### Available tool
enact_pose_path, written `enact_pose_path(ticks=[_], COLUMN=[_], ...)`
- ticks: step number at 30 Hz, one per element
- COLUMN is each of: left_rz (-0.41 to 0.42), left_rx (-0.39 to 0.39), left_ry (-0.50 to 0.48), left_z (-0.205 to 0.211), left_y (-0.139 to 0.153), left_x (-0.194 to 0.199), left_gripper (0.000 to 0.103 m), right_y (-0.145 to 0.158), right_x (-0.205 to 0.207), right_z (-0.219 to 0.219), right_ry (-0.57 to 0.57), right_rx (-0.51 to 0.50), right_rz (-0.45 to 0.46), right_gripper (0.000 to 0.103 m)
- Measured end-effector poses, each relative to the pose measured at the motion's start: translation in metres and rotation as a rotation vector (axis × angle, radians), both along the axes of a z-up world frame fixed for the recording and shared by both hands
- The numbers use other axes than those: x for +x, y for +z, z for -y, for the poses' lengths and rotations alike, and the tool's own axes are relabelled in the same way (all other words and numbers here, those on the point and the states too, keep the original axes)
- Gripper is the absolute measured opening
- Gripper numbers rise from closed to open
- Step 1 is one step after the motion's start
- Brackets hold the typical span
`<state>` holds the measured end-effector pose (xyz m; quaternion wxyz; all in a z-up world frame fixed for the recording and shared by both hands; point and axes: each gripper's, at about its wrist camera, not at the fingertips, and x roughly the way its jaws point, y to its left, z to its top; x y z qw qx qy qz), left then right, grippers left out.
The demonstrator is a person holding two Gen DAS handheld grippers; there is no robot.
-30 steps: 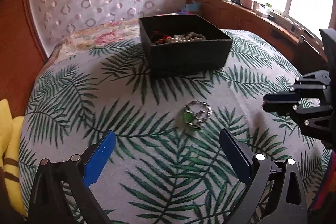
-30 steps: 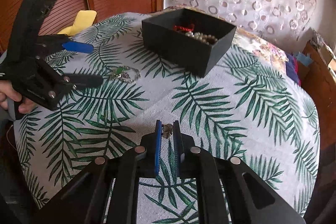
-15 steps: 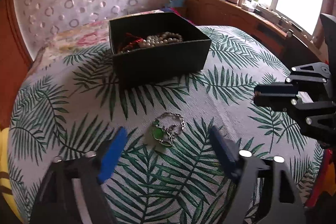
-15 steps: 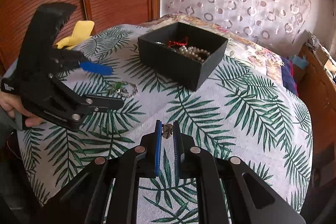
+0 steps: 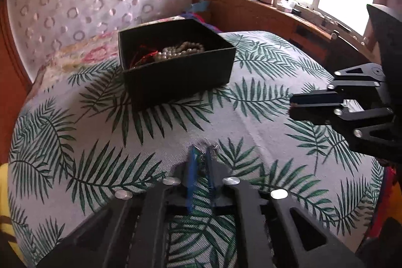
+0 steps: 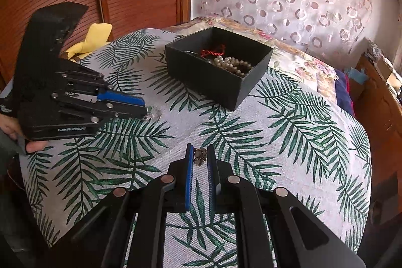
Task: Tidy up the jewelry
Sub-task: 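Close the left tool on the silver ring with the green stone, then carry the ring and earring over the black box and open both tools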
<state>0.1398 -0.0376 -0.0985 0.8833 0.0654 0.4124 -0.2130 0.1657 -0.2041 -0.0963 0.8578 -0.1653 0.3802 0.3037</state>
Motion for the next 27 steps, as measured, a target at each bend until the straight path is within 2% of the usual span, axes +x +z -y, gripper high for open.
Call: enact_pose_path(ticks=[9,17,23,27], left_rz=[0.047,0.11,0.157,0.198], left_rx=[-0.024,-0.069,-0.07,-0.071], left_ry=[0.016,0.043,0.065,0.079], left_z=[-0.005,-0.013,-0.015,-0.017], left_y=[0.018,0.049,0.075,0.095], left_x=[-0.008,-0.005,0.004,0.01], left_gripper=[0.003,0.003,0.003,0.003], right_y=[0.008,0.027,0.046,0.052], right_x=[-0.001,0.004,0.017,0.031], right_z=[-0.007,-0.011,-0.016,-0.018], right_ry=[0.011,-0.002,-0.024,-0.041], right_rx=[0.006,0.046,0.088,0.122], right_rz=[0.016,0.049,0.089,0.081], right_gripper=[0.012,0.012,0.012,0.012])
